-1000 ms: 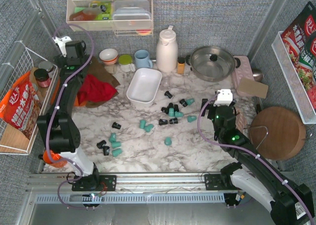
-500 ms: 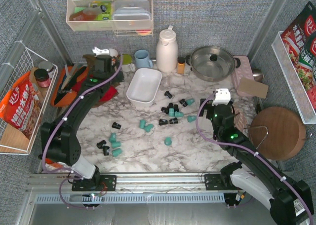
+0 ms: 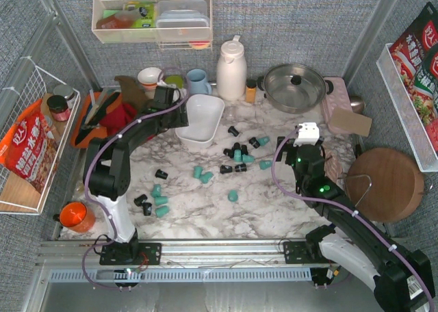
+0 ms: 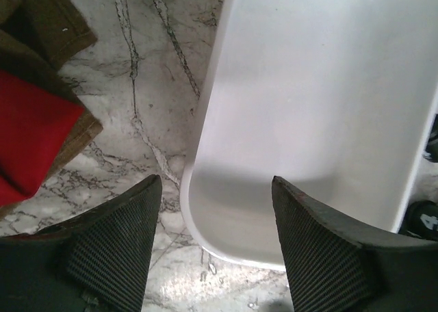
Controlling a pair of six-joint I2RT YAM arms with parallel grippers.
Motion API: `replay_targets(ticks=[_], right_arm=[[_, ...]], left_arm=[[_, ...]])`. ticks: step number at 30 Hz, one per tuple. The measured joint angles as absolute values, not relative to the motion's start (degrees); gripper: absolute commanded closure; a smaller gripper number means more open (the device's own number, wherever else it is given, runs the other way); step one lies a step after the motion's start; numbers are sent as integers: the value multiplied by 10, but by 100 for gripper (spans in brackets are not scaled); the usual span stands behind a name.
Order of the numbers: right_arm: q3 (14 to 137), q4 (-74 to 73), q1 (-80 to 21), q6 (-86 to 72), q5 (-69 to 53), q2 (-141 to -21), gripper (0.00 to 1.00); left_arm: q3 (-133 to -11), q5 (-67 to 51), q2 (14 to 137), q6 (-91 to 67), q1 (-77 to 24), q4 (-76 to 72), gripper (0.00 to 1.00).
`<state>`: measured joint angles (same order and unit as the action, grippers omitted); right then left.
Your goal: Mix the coffee capsules in the storage basket
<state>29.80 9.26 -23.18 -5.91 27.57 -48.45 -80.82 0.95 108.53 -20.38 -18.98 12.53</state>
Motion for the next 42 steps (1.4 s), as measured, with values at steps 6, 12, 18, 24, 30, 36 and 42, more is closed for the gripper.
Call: replay_targets(ticks=[6,12,18,24,30,36,42], right_arm=[[300,92,-232,-60,276,-488,8],[300,92,-232,-61,271,-490,8],[300,92,-232,-62,271,-491,8],[300,92,-231,-62,271,-491,8],[300,92,-230,-62,271,-491,8],[300,92,-230,-62,271,-492,8],[305,86,-230,-62,271,-493,8]], left_arm=[[-839,18,1131,-182,-190,126,33],[-865,29,1166,-167,-190,136,45],[-877,29,1179,-161,-190,143,63],[-878,29,1183,-154,-190,149,75],[-853,28,1171,-152,-190,150,85],[-809,30,1131,-164,-189,151,88],[-773,36,1087,-202,-184,150,87]])
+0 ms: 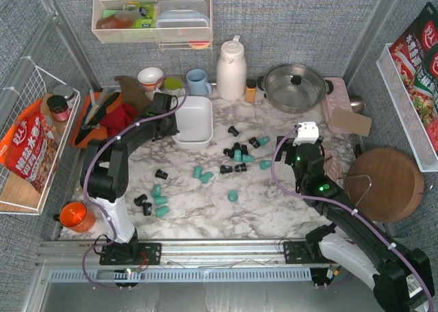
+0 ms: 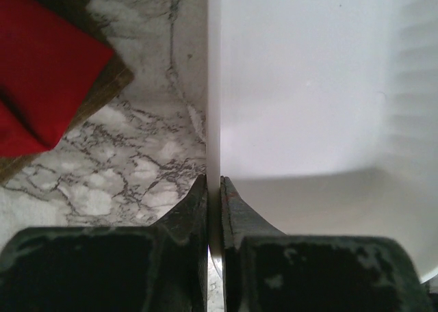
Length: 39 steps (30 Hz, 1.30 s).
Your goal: Mix the coffee capsules in the storage basket
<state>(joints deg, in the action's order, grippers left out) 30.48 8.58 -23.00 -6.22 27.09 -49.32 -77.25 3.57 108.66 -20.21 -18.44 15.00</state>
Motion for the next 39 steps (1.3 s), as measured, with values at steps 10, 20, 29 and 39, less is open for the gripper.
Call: replay_targets(ticks=[10,20,29,39], right_arm=[[305,79,-230,-63,270,-493,8],[311,74,-229,-63,267,-504,8],[319,68,-229,-63,252,-522,8],[342,55,-241,-77,216,-565,18]], left_arm=[[-730,41,1078,-259,-170,141,75],[-746,50,1074,-240,-169,140,48],[-795,76,1032,-210,-168,181,19],[-783,89,841,-205,-169,241,1]])
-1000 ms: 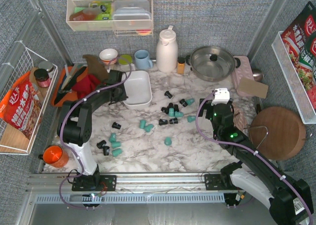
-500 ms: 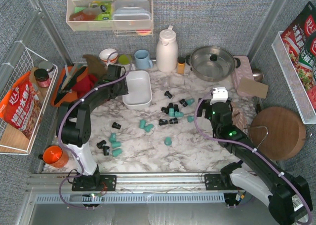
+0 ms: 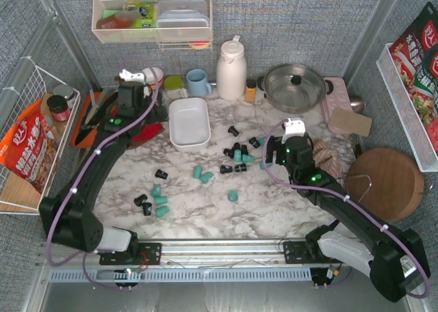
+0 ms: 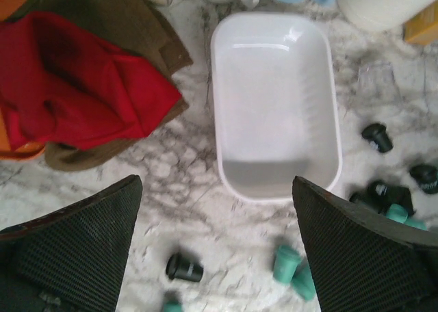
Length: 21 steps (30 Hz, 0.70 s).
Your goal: Mix the coffee capsules in the storage basket
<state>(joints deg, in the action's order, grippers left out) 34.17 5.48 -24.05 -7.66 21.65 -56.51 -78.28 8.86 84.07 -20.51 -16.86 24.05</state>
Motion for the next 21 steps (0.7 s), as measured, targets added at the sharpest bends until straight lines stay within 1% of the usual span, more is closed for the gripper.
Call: replay_targets(ticks=[3,11,15,21], right_arm=[[364,28,-265,-95,206,-584,22],[422,-73,-357,-130,207,-633,22],[434,-112,-401,-151,203,-654,23],[435,-131,-472,-199,191,-688,23]], left_arm=[[-734,88,778,-184,-169,241,1],[-593,88,682,-146,-166,203,1],[-599,77,674,-142,-152,204,1],[-580,84,617,-146,-145,187,1]])
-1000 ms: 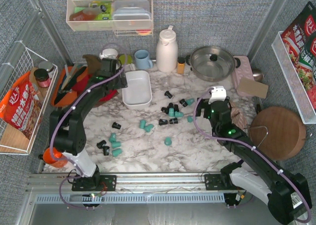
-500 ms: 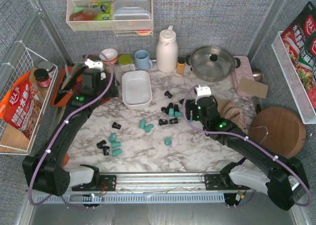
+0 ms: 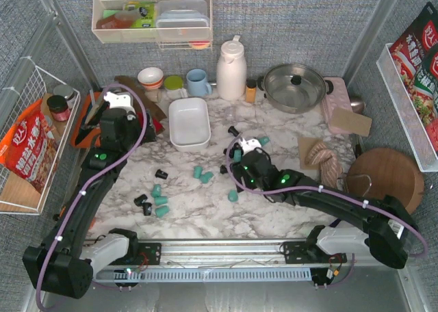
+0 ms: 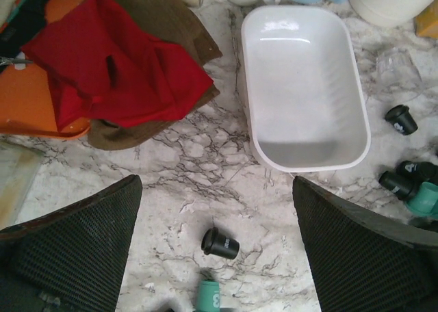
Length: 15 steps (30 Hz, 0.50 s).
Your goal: Mix the coffee capsules in the storage basket
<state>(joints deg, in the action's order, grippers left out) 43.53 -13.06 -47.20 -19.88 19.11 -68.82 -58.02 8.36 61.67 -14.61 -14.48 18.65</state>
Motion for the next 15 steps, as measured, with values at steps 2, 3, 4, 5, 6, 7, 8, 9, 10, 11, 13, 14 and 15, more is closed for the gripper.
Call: replay_targets(ticks=[2,3,4,5,6,7,8,9,10,11,13,14,15], right_arm=[[432,-125,-496,-213,195,-703,24],[432,-123,-509,-217,196,-712,24],[433,-121,-521,-220,197,-721,24],[436,-121,-531,-221,200,-731,25],[441,-122,-540,-221,201,-741,26],[447,-122,-545,-221,203,-750,28],[454,-121,-549,-222,205,-759,29],[459,-121,-553,-222,207,-768,31],[462,-120,-557,-223,208,-775,33],[465,-121,-561,-223,209,-783,33],[471,-126,-571,-224,213,-801,35],[474,-128,-576,-225,215,-809,36],[479,-132,-583,-225,220,-818,37]], left_arm=[[-574,90,603,-150,-144,181,1],[-574,91,598,-150,-144,179,1],[-573,94,594,-151,-144,176,1],[-573,97,590,-151,-143,173,1],[-573,101,588,-153,-143,172,1],[-573,105,586,-153,-143,171,1],[-572,105,585,-155,-143,170,1],[-572,106,584,-155,-142,169,1],[-572,105,584,-155,-142,169,1],[-572,105,584,-157,-142,169,1],[-572,105,585,-157,-142,168,1],[-572,105,586,-159,-142,168,1],[-572,105,588,-159,-142,168,1]])
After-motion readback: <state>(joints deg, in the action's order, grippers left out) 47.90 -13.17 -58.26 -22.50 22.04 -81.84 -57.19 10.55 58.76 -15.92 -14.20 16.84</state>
